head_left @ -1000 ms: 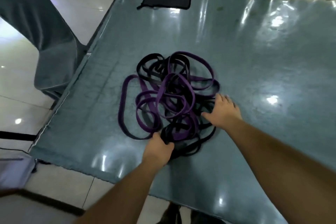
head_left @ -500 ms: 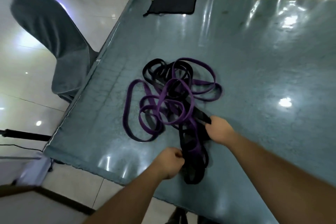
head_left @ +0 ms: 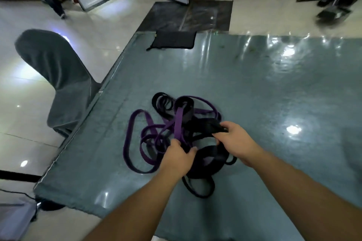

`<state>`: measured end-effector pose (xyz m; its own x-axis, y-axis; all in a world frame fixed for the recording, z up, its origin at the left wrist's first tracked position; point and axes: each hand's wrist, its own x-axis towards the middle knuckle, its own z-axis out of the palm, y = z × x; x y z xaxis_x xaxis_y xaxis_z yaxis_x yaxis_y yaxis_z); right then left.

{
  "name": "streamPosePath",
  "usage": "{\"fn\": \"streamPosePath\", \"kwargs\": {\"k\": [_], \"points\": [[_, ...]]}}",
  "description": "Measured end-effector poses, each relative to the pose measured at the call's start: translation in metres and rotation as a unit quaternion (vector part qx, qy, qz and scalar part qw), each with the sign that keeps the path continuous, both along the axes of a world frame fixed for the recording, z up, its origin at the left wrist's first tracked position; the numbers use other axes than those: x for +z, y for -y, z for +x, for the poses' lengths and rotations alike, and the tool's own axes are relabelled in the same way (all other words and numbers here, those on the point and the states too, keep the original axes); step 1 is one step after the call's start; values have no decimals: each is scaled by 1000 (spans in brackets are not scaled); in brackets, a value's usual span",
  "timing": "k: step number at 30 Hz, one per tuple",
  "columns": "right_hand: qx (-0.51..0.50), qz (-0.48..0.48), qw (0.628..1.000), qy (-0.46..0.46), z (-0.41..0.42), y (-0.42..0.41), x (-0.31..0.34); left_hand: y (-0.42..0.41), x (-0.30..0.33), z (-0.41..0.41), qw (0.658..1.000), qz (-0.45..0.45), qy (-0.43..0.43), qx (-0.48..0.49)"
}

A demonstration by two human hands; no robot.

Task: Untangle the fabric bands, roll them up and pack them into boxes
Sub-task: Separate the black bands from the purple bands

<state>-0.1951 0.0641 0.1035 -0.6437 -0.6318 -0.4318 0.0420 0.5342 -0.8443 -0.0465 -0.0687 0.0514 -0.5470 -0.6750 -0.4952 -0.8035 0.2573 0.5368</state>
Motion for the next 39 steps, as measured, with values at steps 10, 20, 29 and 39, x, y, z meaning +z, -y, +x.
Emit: {"fn": "streamPosePath", "kwargs": {"k": [10, 20, 29, 39], "points": [[-15, -37, 998, -57, -14, -16, 101, 64, -2, -21, 997, 31, 6, 74], [-224, -200, 949, -93, -39, -18, 157, 186, 10, 46, 992, -61, 32, 110], [-321, -394, 857, -84, -32, -19, 222, 219, 17, 67, 990, -89, 92, 62], [-210, -406, 872, -176, -9, -9, 298, 96, 95, -29, 964, 17, -149, -221]]}}
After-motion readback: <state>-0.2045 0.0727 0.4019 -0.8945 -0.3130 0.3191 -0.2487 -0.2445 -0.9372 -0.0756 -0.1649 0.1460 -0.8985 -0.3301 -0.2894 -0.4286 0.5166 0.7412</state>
